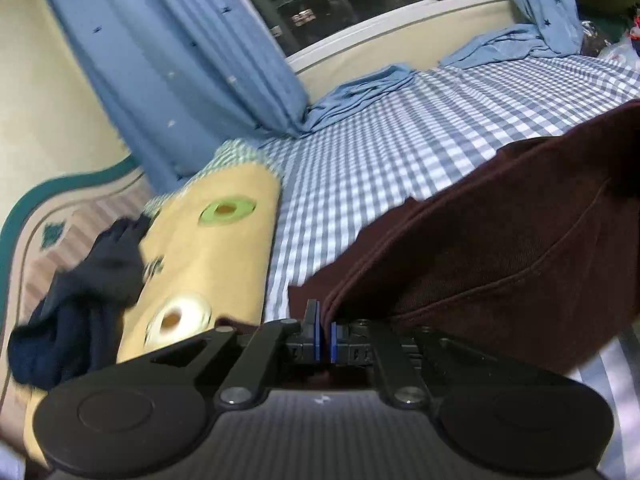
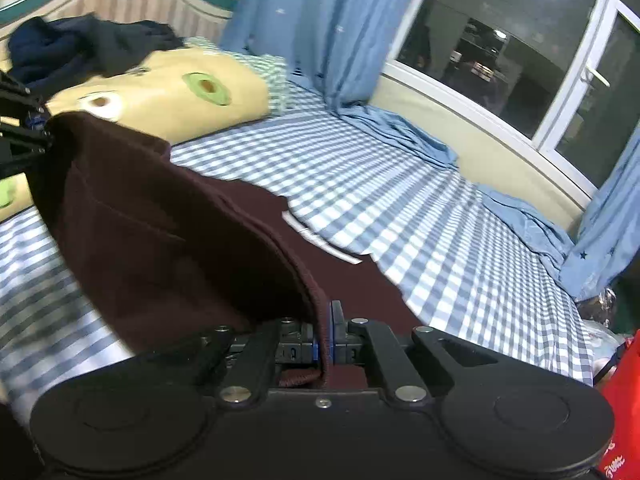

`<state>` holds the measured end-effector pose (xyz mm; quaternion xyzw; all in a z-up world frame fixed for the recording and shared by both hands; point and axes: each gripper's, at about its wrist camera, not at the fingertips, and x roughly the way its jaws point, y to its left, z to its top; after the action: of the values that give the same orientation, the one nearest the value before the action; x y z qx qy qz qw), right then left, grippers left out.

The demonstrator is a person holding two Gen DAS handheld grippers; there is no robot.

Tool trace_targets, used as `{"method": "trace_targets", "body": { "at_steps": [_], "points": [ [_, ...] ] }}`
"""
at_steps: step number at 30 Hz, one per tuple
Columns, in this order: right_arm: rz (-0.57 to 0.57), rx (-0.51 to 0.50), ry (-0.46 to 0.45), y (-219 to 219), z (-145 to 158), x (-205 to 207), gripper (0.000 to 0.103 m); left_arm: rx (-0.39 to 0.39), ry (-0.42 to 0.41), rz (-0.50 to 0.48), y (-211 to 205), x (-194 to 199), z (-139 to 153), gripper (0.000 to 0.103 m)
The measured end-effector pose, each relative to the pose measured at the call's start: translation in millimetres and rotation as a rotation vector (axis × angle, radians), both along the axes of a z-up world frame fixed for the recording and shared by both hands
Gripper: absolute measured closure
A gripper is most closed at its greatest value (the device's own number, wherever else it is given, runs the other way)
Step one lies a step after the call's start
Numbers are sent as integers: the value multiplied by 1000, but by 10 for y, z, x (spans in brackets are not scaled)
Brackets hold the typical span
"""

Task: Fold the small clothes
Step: 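Lift the hem with both grippers and fold it over toward the collar, then lower the hem onto the shirt and open both grippers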

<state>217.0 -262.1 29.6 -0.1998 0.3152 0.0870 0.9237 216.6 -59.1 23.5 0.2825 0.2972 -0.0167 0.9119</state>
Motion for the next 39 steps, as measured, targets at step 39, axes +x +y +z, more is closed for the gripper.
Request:
{"method": "trace_targets", "body": {
  "at_steps": [39],
  "points": [
    [-374, 96, 324, -475, -1428, 3174, 88, -83, 482, -162, -384, 3324, -1334, 94]
  ]
}}
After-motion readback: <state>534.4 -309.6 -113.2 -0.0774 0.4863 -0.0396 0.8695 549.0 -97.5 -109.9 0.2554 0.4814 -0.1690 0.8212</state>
